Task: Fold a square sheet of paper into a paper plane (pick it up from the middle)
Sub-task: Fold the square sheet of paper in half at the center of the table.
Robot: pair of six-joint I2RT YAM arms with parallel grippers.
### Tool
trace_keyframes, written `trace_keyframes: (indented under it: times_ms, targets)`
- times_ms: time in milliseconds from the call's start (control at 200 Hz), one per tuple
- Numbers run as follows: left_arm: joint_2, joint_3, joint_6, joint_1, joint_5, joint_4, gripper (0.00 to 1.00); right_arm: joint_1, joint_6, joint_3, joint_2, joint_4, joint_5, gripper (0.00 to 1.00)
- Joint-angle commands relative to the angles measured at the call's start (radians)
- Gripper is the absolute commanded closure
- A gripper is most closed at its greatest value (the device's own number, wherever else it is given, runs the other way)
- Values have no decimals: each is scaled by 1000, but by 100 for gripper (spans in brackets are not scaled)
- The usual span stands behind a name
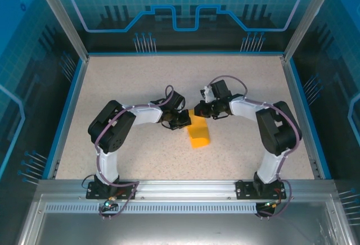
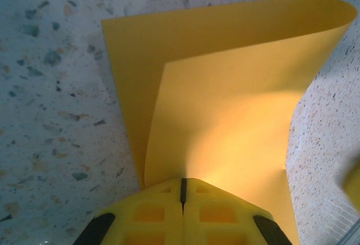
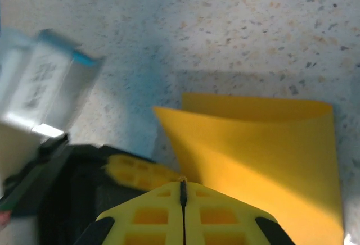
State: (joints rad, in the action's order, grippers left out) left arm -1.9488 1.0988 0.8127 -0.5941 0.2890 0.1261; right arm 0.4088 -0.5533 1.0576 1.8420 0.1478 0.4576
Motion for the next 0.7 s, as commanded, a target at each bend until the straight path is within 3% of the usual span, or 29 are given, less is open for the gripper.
trace_keyframes:
  times_ms: [0, 175, 460, 695]
  targets:
    - [-96, -61, -13, -6, -122, 232, 100, -6, -32, 44, 90, -10, 26, 94]
    - [-104, -57, -7, -6, -113, 246, 100, -41, -16, 53, 144, 10, -17, 94]
    - [-101, -75, 16, -6, -142, 271, 100, -215, -68, -40, 117, -78, -82, 93]
    - [-102, -63, -2, -6, -138, 272, 100, -164, -85, -108, -94, -142, -98, 93]
